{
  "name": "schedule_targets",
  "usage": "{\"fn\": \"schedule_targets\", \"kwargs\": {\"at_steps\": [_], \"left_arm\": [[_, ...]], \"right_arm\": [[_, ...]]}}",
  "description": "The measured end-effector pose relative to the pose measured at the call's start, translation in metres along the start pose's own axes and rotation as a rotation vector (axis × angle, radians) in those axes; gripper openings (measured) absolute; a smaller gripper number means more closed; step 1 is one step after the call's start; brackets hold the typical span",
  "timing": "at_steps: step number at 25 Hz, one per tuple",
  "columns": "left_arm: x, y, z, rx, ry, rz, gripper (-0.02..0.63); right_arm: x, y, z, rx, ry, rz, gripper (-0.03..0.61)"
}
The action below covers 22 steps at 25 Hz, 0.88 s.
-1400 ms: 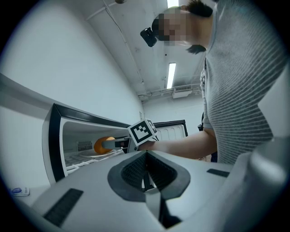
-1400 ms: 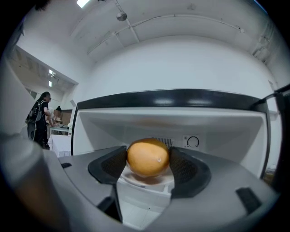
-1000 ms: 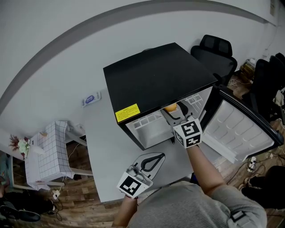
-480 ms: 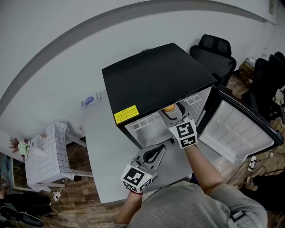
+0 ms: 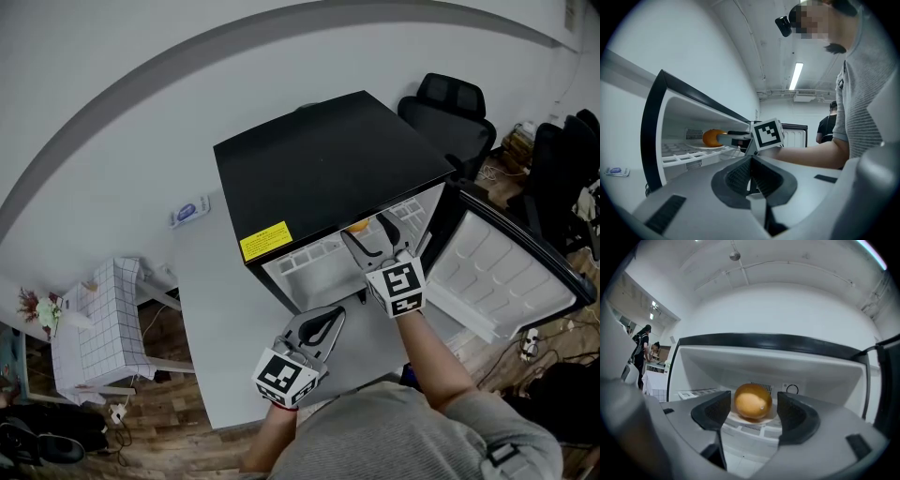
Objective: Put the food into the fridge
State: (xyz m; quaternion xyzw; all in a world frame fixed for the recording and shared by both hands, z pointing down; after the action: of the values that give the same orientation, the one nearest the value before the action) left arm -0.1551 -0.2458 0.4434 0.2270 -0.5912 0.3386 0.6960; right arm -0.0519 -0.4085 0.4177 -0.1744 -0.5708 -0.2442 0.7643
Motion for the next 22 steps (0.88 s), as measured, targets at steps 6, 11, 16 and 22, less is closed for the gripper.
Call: {"fn": "schedule_targets", "kwargs": {"at_steps": [6,11,16,22], "left_arm": [[0.001,-0.001,-0.001,0.005,-0.001,-0.002,0.011],[-0.001,-0.002,-0.004,0.012,-0.011,-0.007,0.011],[-0.001,-0.001,-0.007,0.011,-0.016,-0.013,0.011],[0.001,0.004,-0.011,0.009,-0.014,-0.017,0.011]], "right_arm": [[-0.003,0.019,-0.003,-0.016,-0.038,-0.033,0.299],[-0.004,0.035,0.001,-0.025,-0.049,-0.036,0.299],[-0.017,0.061,0.013,-0.087,-0.07,-0.095,0.299],[-0.04,0.099,0.034,-0.19,-0.084,-0.193,0.299]]}}
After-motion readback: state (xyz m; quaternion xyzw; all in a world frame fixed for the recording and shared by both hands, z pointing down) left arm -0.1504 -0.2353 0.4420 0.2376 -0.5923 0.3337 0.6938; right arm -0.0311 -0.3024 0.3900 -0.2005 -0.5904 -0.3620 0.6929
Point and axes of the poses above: the fingertips, and each gripper's own axes: y backward along the fingers, z to its left, x out of its underside, the point moved 5 cm from there along y, backward along the fingers, and after that the axes turned 7 degrees about y, right-handed, at the moved point
